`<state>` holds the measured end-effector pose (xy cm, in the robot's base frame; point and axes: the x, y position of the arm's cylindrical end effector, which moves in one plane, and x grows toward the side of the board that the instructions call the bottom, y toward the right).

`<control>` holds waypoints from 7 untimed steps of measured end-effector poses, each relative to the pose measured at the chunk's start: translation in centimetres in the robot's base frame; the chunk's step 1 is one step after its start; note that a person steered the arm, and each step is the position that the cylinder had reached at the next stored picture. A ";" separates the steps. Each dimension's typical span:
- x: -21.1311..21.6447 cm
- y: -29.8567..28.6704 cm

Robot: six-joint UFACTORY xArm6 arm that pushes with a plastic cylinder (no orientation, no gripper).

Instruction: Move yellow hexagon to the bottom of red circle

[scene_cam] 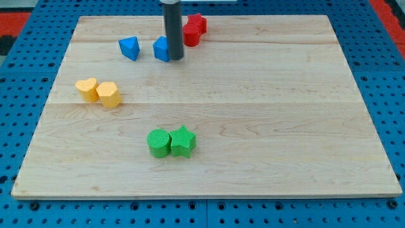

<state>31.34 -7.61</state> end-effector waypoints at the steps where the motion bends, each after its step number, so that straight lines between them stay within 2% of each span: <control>1: 0.0 -4.2; 2: 4.0 -8.2; 3: 2.6 -17.0; 4: 7.5 -18.0; 5: 11.6 -15.2; 6: 12.7 -10.9; 7: 10.3 -5.2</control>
<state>41.67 -12.81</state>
